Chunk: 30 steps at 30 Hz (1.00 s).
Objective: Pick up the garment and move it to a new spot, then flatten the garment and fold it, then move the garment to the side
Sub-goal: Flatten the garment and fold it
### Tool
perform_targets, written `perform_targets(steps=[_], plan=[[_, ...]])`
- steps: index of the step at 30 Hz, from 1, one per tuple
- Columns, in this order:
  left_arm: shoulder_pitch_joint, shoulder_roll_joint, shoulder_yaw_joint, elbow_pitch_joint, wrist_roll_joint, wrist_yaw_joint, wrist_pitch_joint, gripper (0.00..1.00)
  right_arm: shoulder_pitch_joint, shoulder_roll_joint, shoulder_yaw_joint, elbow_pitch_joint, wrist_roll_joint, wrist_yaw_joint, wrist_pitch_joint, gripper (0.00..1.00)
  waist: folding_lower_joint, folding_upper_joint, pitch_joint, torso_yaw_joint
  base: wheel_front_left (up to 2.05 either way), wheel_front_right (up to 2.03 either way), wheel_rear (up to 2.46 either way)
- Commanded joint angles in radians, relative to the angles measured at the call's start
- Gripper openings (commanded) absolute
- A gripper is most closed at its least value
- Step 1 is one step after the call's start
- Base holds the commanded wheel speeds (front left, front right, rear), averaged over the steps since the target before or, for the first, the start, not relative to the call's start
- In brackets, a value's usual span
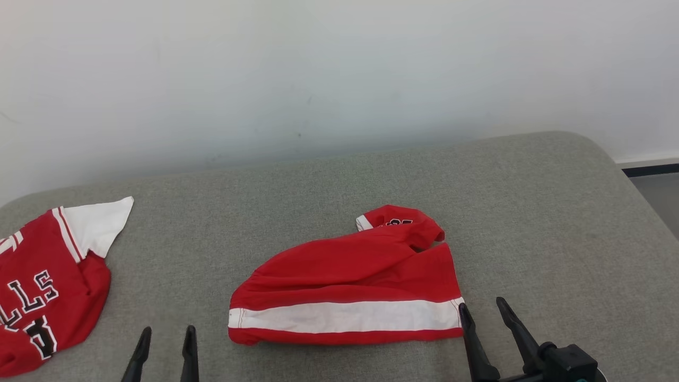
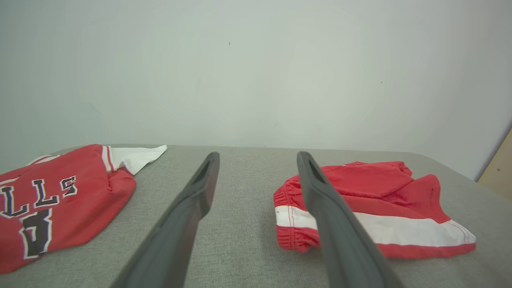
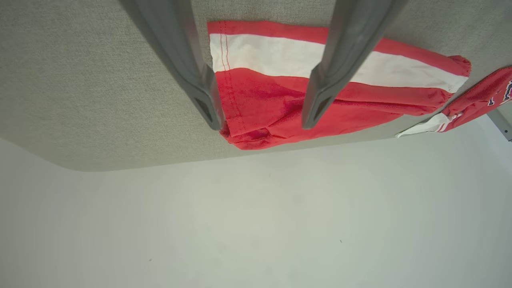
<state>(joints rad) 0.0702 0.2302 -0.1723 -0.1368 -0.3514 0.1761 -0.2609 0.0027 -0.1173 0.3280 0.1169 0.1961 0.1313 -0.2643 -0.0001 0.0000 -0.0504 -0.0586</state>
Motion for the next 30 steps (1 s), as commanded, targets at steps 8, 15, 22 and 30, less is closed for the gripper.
perform_targets(steps=[8,15,22,30], plan=[[0.099,-0.089,0.014,-0.030,0.151,-0.068,-0.003,1.00,-0.015,0.003,-0.069,0.145,0.040,-0.001,-0.001,1.00,0.0001,0.0000,-0.001,0.015,0.00,0.00,0.00],[0.103,-0.121,0.023,-0.003,0.202,-0.123,-0.003,1.00,-0.120,0.001,-0.038,0.413,0.164,-0.001,-0.001,1.00,0.0001,0.0000,0.003,0.029,0.00,0.00,0.00],[0.085,-0.128,0.058,0.012,0.230,-0.158,-0.003,1.00,-0.257,-0.038,0.083,0.588,0.286,-0.001,-0.001,1.00,0.0001,0.0000,0.017,0.041,0.00,0.00,0.00],[0.075,-0.137,0.079,0.019,0.257,-0.180,-0.003,1.00,-0.353,-0.068,0.165,0.693,0.349,-0.001,-0.001,1.00,0.0001,0.0000,0.030,0.054,0.00,0.00,0.00]])
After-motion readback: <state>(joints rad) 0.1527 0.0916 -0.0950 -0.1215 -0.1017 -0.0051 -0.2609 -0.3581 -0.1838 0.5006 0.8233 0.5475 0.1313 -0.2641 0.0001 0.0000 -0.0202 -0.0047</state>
